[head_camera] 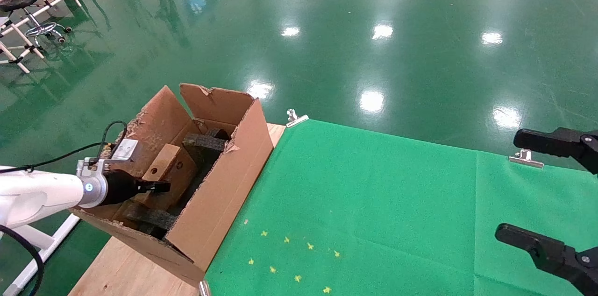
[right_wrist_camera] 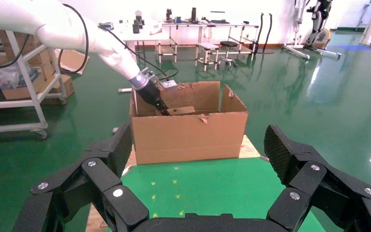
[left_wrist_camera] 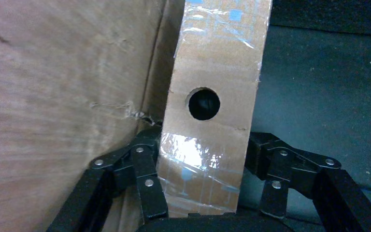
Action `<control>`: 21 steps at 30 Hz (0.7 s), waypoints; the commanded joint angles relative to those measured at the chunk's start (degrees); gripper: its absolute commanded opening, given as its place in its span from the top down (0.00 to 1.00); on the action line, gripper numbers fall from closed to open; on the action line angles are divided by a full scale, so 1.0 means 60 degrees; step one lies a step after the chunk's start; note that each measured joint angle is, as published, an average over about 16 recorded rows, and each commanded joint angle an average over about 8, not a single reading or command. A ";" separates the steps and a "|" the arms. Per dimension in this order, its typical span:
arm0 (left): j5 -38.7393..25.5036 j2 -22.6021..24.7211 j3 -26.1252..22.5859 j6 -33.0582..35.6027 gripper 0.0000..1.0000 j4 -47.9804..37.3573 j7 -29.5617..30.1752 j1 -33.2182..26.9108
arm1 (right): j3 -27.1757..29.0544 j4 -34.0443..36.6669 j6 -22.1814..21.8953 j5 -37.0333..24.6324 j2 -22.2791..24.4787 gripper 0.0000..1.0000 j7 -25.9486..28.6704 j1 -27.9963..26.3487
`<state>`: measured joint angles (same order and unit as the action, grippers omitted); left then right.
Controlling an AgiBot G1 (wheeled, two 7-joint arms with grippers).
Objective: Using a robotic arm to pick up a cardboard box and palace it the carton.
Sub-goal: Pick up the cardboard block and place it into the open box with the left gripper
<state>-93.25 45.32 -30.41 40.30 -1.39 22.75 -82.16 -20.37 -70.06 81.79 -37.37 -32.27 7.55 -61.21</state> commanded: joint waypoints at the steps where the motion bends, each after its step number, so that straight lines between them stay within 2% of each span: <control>1: -0.0011 -0.0021 -0.0008 0.0042 0.00 0.0018 -0.0004 -0.0039 | 0.0000 0.0000 0.0000 0.0000 0.0000 0.00 0.0000 0.0000; 13: 0.0009 -0.0189 0.0005 0.0456 0.00 0.0187 -0.0022 -0.0409 | 0.0000 0.0000 0.0000 0.0000 0.0000 0.00 0.0000 0.0000; 21: 0.0113 -0.0466 0.0075 0.1117 0.00 0.0464 0.0155 -0.1047 | 0.0000 0.0000 0.0000 0.0000 0.0000 0.00 0.0000 0.0000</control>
<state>-92.38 42.25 -29.83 48.00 1.61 24.29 -89.01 -20.37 -70.06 81.79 -37.37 -32.27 7.55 -61.21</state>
